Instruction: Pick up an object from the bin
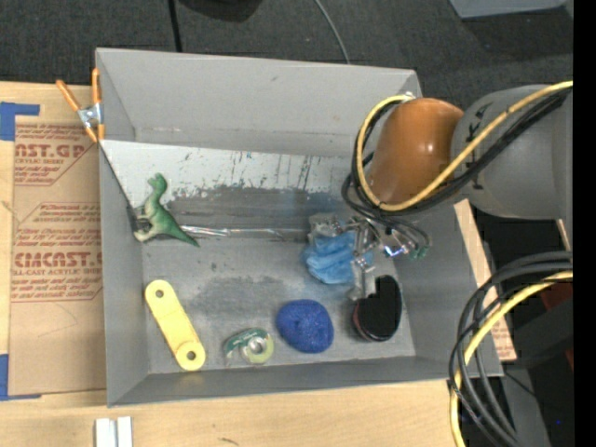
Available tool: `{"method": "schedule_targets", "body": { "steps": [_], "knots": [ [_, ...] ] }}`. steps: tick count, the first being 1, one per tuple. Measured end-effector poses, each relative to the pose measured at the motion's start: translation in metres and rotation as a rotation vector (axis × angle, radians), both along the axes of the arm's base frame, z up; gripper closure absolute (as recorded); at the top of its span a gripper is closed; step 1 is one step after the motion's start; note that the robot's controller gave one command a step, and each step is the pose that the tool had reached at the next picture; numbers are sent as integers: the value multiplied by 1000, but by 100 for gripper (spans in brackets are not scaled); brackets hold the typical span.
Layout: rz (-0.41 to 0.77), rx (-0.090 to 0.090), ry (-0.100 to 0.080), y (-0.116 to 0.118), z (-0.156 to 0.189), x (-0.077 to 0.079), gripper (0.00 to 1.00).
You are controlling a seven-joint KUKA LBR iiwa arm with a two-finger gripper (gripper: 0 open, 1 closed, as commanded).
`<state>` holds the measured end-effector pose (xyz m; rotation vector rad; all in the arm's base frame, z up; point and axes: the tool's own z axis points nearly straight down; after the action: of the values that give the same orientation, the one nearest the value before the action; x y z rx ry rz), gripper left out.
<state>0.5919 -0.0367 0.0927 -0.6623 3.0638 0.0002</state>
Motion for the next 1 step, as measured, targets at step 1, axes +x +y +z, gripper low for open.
{"method": "schedule_targets", "body": {
  "steps": [1],
  "knots": [
    [-286,4,-6,-23,-21,0,100]
  ]
}}
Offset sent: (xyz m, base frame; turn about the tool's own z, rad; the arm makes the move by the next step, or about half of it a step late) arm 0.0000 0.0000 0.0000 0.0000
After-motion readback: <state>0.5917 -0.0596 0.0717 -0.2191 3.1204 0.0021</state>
